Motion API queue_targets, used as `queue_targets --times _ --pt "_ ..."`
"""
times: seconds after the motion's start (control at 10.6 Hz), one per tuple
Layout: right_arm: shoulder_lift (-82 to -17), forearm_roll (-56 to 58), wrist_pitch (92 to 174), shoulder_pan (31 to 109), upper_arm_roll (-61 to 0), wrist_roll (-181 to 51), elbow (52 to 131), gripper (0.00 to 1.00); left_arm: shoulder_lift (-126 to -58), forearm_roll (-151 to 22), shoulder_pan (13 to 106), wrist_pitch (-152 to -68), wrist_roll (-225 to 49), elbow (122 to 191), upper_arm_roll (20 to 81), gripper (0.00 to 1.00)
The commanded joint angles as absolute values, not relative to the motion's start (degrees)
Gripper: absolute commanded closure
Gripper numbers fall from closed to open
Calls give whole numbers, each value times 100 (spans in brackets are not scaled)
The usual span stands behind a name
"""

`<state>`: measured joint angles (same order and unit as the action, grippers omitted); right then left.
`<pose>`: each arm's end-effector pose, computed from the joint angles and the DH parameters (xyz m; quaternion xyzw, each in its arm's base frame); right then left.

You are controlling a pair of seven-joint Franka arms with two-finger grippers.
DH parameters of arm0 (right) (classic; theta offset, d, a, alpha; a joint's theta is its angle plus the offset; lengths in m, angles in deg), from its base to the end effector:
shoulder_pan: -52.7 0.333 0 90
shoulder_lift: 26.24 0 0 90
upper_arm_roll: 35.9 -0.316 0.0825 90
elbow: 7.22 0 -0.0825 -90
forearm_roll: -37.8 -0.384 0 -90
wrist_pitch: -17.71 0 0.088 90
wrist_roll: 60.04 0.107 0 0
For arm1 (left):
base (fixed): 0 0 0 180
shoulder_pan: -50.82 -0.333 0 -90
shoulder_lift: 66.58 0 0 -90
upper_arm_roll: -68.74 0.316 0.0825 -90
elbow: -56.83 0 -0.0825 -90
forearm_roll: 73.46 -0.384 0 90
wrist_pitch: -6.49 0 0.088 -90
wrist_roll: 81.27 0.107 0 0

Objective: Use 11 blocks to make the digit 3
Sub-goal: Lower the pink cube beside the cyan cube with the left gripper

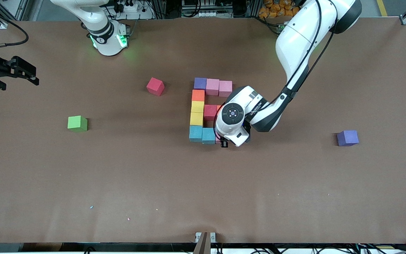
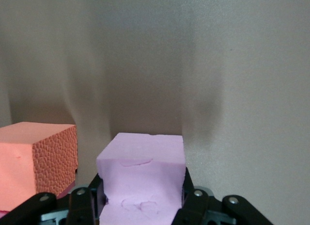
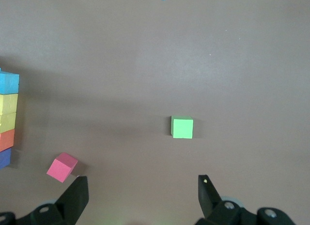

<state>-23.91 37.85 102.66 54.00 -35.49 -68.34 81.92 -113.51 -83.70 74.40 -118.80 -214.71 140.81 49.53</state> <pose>0.5328 0.0081 0.6460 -0.9967 -0.0801 0.0162 0.0008 0.5549 -0.4482 0.2073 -0.7070 -0.7049 0.0522 0.0235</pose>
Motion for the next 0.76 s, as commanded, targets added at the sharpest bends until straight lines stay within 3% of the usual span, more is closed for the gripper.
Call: queue_targets --times 0.0,0.19,0.47,0.66 --pt "-2370 3806 10174 5401 -3573 -6743 8128 0 -11421 -8251 7525 -11806 -21583 13927 5020 100" --pt "-2361 3806 10165 5401 -3581 -6743 8128 0 -11439 -8251 7525 -11814 -21574 13927 5020 100" --pt "-2361 3806 10121 5401 -3581 -6664 8128 0 -11457 -8260 7534 -11814 -21574 13927 5020 89" --pt "-2361 3806 10104 5410 -3590 -6664 8128 0 -11448 -8260 7543 -11823 -21566 13927 5020 68"
